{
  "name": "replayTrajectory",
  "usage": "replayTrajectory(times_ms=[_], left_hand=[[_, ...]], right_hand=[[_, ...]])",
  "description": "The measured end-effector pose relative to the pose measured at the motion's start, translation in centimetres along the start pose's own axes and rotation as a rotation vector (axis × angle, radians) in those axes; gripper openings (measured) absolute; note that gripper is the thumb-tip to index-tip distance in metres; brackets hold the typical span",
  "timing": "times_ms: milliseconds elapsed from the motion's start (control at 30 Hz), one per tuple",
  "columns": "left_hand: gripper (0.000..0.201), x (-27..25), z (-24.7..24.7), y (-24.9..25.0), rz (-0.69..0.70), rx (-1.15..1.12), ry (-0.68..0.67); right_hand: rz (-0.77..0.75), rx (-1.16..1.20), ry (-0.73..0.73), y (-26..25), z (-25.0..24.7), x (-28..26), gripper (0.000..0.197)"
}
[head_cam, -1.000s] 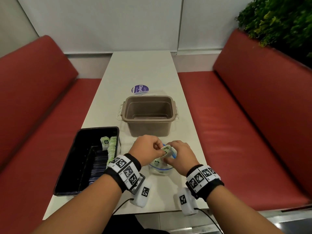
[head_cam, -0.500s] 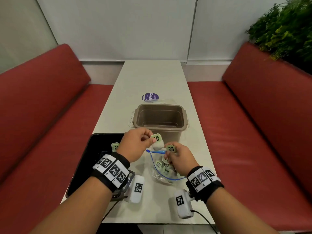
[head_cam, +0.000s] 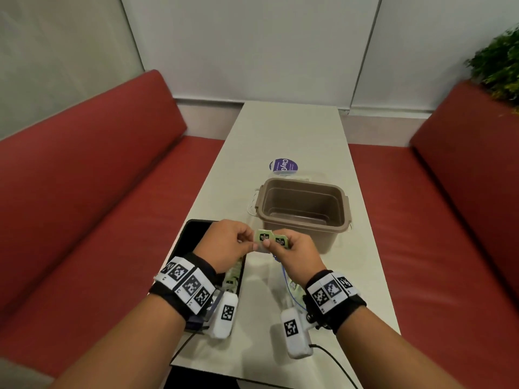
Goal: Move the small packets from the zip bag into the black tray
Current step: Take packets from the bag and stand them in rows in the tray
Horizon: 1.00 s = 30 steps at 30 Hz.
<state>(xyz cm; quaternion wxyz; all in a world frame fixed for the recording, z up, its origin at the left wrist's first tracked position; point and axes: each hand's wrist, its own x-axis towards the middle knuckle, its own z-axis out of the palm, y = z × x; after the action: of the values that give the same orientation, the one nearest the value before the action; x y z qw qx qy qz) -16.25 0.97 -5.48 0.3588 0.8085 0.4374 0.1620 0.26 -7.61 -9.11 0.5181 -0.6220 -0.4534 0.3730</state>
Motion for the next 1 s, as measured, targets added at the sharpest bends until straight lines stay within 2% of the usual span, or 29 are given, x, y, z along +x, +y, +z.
replayTrajectory(times_ms=[100, 233, 367, 500, 600, 800, 867, 1000], left_hand=[[0.007, 0.8, -1.1, -1.4, -0.113, 0.051, 0.078], [0.006, 2.7, -2.5, -4.5, -0.331, 0.297, 0.160], [0.014, 4.7, -1.5, -8.1, -0.551, 0.488, -0.005], [0.022, 5.3, 0.7, -10.3, -0.640, 0.578, -0.078], [0.021, 5.6, 1.6, -11.3, -0.662, 0.551, -0.087], [0.017, 6.1, 2.1, -11.8, -0.610, 0.474, -0.042], [0.017, 6.1, 2.0, -11.7, -0.606, 0.450, -0.037], [0.019, 5.4, 1.0, -11.2, -0.549, 0.399, -0.036]], right_hand=[[0.016, -0.064, 0.015, 0.3, 1.1, 1.0, 0.005], [0.076, -0.227, -0.020, 0.9, 2.3, 2.1, 0.011], [0.104, -0.364, -0.090, 1.0, 3.7, 2.5, 0.021], [0.159, -0.402, -0.148, 1.2, 4.7, 2.6, 0.033], [0.170, -0.444, -0.146, 1.4, 4.9, 2.6, 0.039], [0.185, -0.494, -0.151, 1.3, 4.8, 2.8, 0.047], [0.181, -0.499, -0.152, 1.1, 4.9, 2.7, 0.042], [0.182, -0.436, -0.107, 1.0, 5.0, 2.8, 0.012]])
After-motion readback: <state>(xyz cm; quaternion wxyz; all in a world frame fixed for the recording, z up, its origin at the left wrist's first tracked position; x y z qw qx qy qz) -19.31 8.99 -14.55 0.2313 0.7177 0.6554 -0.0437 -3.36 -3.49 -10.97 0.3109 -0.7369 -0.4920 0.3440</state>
